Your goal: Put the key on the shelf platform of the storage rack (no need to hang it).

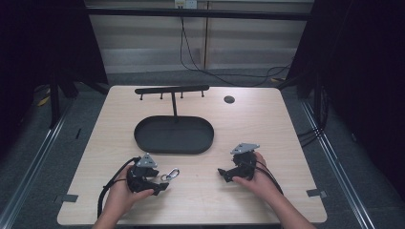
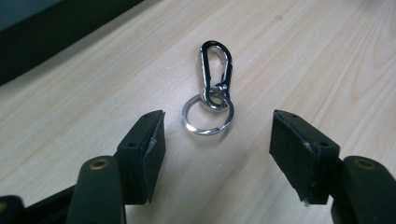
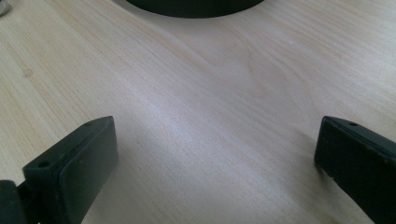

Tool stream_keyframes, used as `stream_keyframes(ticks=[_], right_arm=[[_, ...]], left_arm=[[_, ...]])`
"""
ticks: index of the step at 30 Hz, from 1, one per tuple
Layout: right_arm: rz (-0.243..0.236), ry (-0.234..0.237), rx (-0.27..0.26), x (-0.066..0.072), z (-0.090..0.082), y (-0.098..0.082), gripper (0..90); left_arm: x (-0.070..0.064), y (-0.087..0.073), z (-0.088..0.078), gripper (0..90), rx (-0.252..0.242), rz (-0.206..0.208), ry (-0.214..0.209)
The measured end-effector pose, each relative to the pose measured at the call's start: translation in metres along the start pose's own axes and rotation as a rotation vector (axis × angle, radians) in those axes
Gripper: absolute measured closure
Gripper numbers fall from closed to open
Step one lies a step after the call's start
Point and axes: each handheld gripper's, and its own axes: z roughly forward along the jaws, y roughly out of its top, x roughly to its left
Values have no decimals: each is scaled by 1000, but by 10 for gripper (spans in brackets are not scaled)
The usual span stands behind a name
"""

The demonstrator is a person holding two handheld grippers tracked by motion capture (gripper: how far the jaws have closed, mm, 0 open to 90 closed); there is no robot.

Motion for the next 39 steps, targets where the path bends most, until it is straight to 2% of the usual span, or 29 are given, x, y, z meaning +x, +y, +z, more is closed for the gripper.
stream_keyframes(ticks=[2,5,7,12,18,22,27,30,39], right_arm=[[0,0,0,0,0,0,0],[0,0,0,0,0,0,0],[2,0,-1,0,0,0,0],[1,0,-1,0,0,0,0],[1,0,0,0,0,0,0],[1,0,-1,0,0,0,0],[0,0,0,0,0,0,0],[0,0,0,0,0,0,0],[0,0,0,0,0,0,0]], left_arm=[[1,2,-3,382,1,1,3],[2,6,-6,389,-8,-18,-6],[1,8,-7,381,9,-25,-19],[-1,14,-5,385,96,-27,-29],[-1,24,-4,408,140,-7,-30],[-1,28,-3,418,165,-19,-40],[1,35,0,416,253,-27,-70],[0,37,1,406,247,-33,-63],[0,48,2,425,271,-23,-81]])
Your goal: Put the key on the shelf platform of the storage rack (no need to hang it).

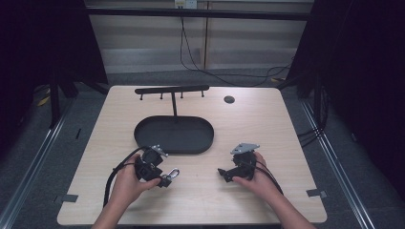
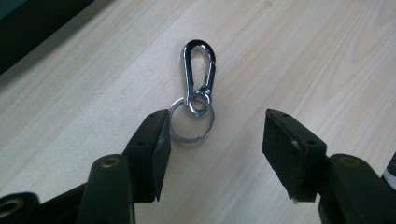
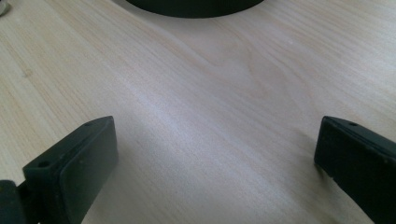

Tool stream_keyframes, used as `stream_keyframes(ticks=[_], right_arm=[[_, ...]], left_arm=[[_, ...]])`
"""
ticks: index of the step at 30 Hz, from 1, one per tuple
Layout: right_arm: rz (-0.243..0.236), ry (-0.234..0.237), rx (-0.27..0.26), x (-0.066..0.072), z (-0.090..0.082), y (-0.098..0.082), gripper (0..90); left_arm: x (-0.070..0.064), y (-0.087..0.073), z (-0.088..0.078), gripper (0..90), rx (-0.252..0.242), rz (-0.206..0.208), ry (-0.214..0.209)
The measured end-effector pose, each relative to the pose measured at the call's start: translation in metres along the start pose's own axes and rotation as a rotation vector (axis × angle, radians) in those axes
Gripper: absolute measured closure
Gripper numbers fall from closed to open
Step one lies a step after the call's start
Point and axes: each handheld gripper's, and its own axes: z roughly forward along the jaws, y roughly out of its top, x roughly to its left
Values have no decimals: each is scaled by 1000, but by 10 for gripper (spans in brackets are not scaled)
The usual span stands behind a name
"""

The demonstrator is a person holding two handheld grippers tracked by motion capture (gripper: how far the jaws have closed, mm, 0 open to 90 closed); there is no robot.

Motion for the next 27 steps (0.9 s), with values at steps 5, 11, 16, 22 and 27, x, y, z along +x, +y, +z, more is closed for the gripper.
stream_keyframes(ticks=[5,11,16,22,27], right_arm=[[0,-1,0,0,0,0,0],[0,0,0,0,0,0,0],[0,0,0,0,0,0,0],[1,1,4,0,0,0,0],[0,1,3,0,0,0,0]], left_arm=[[1,6,2,439,21,-12,-6],[2,14,2,443,36,-18,-14],[2,20,3,454,54,-26,-28],[1,26,9,465,80,-23,-18],[1,31,13,492,97,-24,0]])
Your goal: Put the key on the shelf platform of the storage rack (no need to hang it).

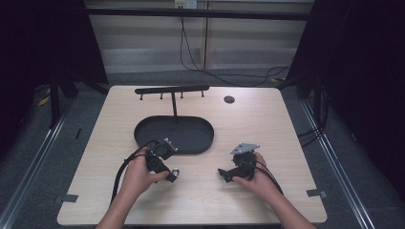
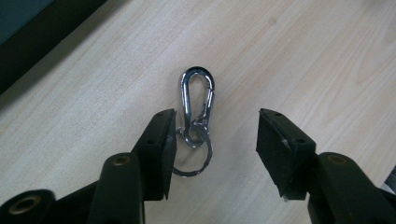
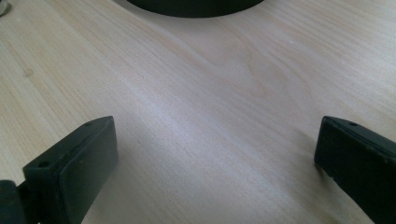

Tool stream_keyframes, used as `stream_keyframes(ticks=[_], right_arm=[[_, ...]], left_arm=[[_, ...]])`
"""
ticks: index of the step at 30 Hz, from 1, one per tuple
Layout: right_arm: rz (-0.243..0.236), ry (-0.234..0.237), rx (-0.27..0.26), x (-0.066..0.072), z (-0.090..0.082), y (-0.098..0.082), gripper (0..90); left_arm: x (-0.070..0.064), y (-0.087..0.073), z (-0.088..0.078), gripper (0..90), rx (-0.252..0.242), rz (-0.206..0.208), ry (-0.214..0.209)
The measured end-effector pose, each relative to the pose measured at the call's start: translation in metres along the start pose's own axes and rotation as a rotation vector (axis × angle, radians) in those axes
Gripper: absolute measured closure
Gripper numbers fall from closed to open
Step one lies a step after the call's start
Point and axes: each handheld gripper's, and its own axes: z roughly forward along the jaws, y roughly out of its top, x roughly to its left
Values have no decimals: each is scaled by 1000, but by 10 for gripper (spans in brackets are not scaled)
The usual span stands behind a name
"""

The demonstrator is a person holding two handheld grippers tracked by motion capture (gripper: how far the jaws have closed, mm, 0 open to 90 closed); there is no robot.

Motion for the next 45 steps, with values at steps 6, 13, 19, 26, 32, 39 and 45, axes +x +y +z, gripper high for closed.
stream_keyframes(ticks=[6,13,19,26,32,39,45], right_arm=[[1,0,0,0,0,0,0],[-1,0,0,0,0,0,0],[1,0,0,0,0,0,0],[0,0,0,0,0,0,0],[0,1,0,0,0,0,0],[0,1,-1,0,0,0,0],[0,1,-1,0,0,0,0]], left_arm=[[1,8,8,529,42,16,44],[1,12,17,589,78,42,68],[0,15,18,685,103,54,86],[-2,18,14,733,99,51,83],[-1,18,9,853,100,41,79],[-2,19,10,856,100,25,82],[-1,18,10,854,90,21,83]])
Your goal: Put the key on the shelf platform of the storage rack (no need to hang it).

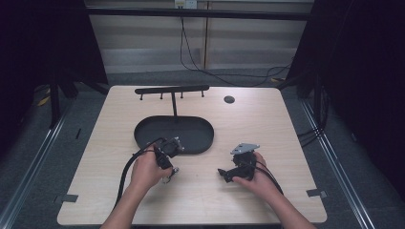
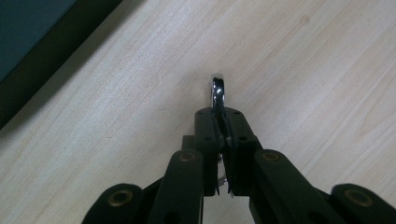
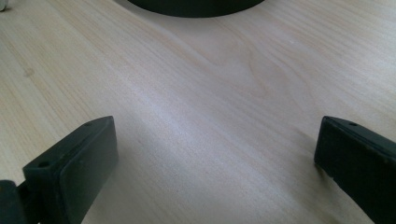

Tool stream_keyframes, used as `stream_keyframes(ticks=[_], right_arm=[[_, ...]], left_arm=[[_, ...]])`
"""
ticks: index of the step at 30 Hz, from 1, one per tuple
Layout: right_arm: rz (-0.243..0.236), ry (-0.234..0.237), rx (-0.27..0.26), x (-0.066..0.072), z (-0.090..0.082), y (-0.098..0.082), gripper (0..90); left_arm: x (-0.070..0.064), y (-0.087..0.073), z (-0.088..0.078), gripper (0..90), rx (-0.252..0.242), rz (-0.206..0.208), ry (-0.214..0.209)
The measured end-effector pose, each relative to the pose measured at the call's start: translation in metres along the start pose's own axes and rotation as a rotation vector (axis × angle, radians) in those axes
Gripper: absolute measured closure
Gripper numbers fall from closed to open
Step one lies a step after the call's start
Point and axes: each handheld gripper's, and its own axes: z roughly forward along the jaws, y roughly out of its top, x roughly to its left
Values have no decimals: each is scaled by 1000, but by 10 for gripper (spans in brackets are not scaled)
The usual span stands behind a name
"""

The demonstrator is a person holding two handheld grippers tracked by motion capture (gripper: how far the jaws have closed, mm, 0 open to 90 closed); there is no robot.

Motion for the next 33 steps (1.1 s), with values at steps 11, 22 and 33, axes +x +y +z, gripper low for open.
stream_keyframes(ticks=[11,22,33], right_arm=[[0,0,1,0,0,0,0],[0,0,0,0,0,0,0],[0,0,0,0,0,0,0]], left_arm=[[-3,3,8,853,21,1,17],[4,2,-3,855,11,-43,-13],[12,9,-27,854,-8,-58,-18]])
